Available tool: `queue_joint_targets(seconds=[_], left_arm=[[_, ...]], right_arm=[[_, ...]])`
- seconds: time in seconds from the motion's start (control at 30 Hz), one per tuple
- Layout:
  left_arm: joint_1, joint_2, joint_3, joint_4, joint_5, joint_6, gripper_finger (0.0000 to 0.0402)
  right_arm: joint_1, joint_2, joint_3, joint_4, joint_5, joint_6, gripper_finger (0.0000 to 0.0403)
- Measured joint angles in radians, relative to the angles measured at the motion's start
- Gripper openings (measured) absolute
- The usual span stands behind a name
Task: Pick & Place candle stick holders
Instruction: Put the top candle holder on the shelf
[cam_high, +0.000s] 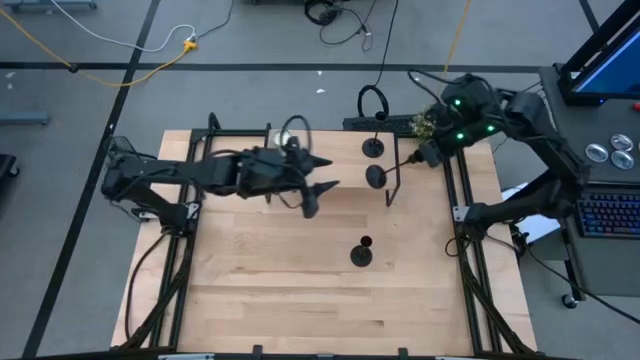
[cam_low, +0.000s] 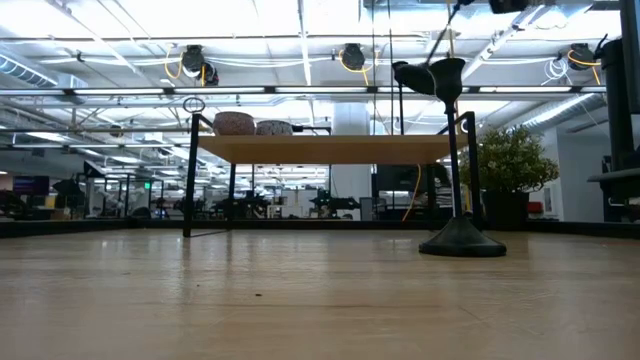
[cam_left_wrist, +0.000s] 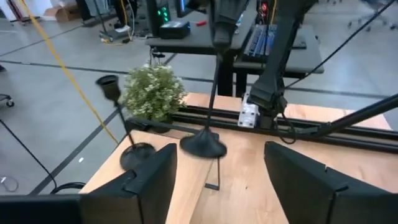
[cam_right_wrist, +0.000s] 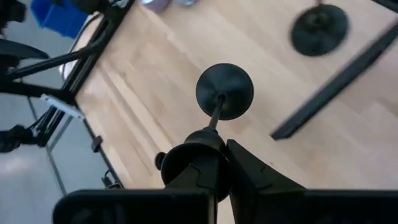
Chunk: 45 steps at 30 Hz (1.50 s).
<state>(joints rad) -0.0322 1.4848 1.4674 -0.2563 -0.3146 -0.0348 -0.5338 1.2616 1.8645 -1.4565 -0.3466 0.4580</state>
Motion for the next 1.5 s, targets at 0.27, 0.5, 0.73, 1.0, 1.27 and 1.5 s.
queue_joint_targets(seconds=[0.27, 0.5, 0.73, 1.0, 1.27, 1.5], left_arm=[[0.006, 0.156, 0.181, -0.015, 0.084, 0.019, 0.0264], [0.013, 0.214, 0.244, -0.033, 0.141, 0.024, 0.0264], [0.014, 0.244, 0.244, -0.030, 0.183, -0.019, 0.0264], [0.016, 0.250, 0.244, -0.035, 0.204, -0.046, 0.0254], [0.028, 0.250, 0.244, -0.100, 0.246, -0.079, 0.0194], [0.028, 0.250, 0.244, -0.137, 0.274, -0.079, 0.0137]], right_arm=[[0.094, 0.038, 0.000, 0.125, -0.075, 0.025, 0.0005], [0.159, 0.062, 0.000, 0.179, -0.076, 0.045, 0.0005], [0.209, 0.100, 0.000, 0.269, -0.077, 0.054, 0.0005], [0.248, 0.160, 0.000, 0.287, -0.078, 0.047, 0.0005], [0.281, 0.185, 0.000, 0.339, -0.129, 0.053, 0.0006], [0.288, 0.192, 0.000, 0.347, -0.127, 0.054, 0.0006]])
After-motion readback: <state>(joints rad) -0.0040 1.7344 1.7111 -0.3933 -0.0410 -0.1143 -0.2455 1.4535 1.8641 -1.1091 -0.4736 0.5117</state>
